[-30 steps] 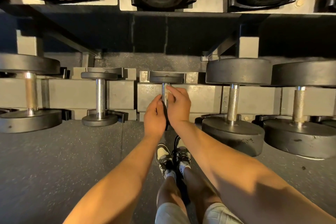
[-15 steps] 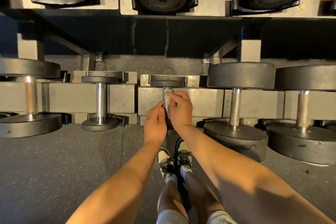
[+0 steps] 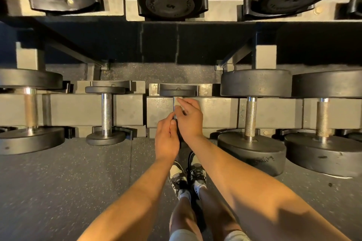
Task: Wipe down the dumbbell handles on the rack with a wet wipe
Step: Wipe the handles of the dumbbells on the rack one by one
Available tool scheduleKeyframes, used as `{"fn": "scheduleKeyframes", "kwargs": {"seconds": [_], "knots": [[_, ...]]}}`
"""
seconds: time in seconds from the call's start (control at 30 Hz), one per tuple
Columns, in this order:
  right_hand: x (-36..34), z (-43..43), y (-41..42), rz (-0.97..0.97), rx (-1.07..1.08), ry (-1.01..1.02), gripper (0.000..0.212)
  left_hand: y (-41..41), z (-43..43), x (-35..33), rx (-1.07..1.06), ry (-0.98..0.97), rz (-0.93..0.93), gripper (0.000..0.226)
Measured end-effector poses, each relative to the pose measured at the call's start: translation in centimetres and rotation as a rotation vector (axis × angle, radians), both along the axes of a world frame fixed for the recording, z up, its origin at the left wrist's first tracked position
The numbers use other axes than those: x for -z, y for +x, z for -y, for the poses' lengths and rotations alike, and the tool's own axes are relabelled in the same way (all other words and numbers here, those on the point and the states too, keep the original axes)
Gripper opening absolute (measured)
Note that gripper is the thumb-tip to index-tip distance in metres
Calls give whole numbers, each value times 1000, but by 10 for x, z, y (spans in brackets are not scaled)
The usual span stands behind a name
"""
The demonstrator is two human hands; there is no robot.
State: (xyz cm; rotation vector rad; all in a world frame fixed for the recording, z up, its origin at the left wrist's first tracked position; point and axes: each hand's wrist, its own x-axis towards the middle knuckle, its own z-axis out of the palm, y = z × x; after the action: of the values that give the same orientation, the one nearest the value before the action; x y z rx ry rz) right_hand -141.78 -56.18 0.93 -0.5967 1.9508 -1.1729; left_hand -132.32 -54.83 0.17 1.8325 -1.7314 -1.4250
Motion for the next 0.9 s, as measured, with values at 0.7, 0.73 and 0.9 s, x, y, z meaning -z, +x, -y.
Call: {"fn": "scheduleKeyframes", "kwargs": {"seconds": [0.7, 0.73, 0.9], "knots": [[-1, -45, 11, -79, -100, 163, 24, 3, 2, -4, 12, 25, -41, 39], [-2, -38, 7, -75, -93, 150, 26, 6, 1, -2, 38, 19, -47, 39], [-6, -13, -3, -44, -68, 83, 30, 24, -19, 13, 31, 73, -57, 41]]}}
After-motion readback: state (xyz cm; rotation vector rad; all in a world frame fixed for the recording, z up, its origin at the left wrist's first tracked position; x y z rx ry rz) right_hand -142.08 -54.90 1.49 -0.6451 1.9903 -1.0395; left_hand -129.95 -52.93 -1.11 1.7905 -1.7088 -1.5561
